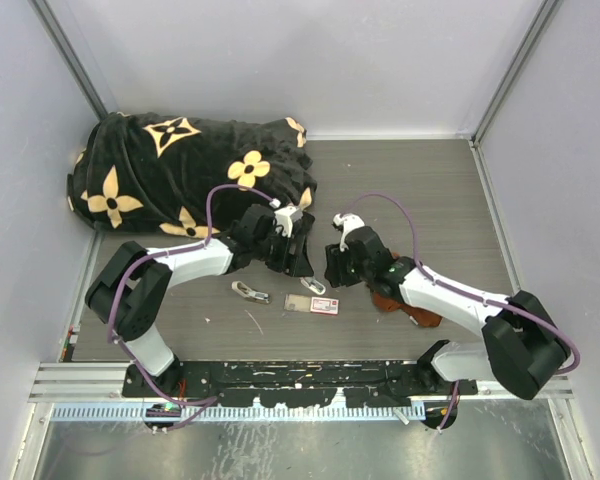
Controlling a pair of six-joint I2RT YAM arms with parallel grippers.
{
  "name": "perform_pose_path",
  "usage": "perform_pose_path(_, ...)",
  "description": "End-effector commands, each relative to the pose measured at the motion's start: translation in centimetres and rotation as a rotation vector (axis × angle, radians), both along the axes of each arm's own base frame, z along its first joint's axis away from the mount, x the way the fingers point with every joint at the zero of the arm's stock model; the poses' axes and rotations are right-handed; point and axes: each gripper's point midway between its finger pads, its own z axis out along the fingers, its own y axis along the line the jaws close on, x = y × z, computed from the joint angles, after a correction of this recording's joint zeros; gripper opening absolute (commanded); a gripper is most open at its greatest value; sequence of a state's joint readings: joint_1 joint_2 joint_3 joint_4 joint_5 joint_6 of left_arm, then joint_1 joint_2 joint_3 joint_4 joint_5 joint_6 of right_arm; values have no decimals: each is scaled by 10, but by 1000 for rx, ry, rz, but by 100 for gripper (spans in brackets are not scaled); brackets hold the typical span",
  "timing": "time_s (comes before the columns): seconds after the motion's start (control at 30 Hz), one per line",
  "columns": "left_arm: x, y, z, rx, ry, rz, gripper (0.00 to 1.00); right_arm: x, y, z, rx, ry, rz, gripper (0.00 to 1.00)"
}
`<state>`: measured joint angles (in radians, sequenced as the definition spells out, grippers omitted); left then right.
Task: Load the staples into the stapler
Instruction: Install the staple into the stapler, then close the stapler at the center of the board.
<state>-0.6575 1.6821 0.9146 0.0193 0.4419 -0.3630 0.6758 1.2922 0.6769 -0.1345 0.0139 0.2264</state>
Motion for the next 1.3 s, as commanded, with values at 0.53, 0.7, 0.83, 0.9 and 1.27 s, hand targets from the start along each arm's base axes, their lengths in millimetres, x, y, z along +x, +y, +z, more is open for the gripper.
perform_pose_path(0.53, -5, -13, 58, -140, -46, -24, 73, -31, 33, -18, 430, 187, -207, 51)
perform_pose_path(0.7, -8, -12, 58, -135, -46, -31, 73, -29, 32, -22, 428, 188, -229, 51)
perform_pose_path(0.83, -10, -14, 58, -137, -41, -40, 74, -28, 33, -28, 428, 206, -245, 52)
perform_pose_path(0.9, -11, -15, 59, -138, -42, -45, 74, -29, 34, -30, 430, 212, -247, 52)
perform_pose_path(1.27, -18, -21, 56, -138, -31, -69, 74, -26, 37, -37, 453, 202, -244, 52)
